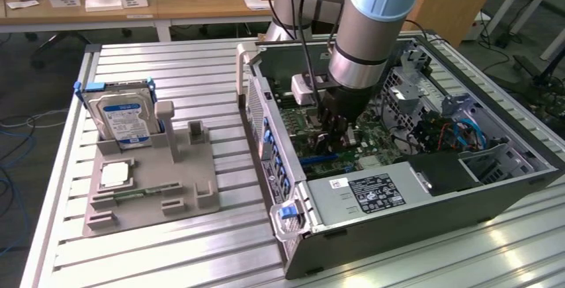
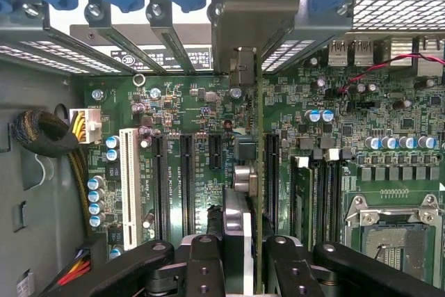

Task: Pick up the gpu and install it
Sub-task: 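Insert the gpu into the slot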

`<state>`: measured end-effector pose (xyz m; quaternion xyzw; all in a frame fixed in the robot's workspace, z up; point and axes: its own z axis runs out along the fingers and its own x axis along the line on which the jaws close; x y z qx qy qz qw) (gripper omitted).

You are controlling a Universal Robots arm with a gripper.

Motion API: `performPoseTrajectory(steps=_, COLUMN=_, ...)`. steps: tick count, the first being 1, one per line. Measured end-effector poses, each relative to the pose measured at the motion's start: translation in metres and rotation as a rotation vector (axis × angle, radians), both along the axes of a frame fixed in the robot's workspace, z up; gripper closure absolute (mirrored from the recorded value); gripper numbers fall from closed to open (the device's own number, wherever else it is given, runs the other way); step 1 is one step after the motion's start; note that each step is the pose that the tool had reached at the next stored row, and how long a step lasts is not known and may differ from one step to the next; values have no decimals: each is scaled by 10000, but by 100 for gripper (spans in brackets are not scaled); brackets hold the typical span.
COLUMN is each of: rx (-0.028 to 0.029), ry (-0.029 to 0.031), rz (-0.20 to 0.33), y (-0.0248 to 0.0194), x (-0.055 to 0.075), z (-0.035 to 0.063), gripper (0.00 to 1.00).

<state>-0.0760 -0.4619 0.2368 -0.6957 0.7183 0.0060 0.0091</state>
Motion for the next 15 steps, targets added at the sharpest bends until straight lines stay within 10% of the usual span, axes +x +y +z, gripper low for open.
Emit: performPoseTrajectory(steps=15, rx=0, ry=62, rz=0, y=0, x=-1, z=-16, gripper=72)
